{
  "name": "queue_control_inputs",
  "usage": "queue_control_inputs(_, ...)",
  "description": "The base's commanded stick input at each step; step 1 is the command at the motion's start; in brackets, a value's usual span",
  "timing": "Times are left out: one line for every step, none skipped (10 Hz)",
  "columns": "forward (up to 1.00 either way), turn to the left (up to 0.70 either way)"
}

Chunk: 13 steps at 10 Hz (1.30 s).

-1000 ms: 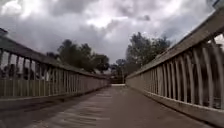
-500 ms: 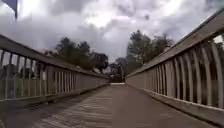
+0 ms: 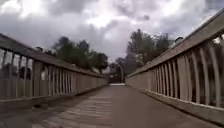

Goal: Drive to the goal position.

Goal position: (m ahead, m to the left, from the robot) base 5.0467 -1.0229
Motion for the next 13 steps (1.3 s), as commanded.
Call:
queue_control_inputs(0.85, 0.00)
queue_control_inputs(0.85, 0.00)
queue_control_inputs(0.85, 0.00)
queue_control_inputs(0.85, 0.00)
queue_control_inputs(0.85, 0.00)
queue_control_inputs(0.85, 0.00)
queue_control_inputs(0.85, 0.00)
queue_control_inputs(0.85, 0.00)
queue_control_inputs(0.85, 0.00)
queue_control_inputs(0.85, 0.00)
queue_control_inputs(0.85, 0.00)
queue_control_inputs(0.85, 0.00)
queue_control_inputs(0.85, 0.00)
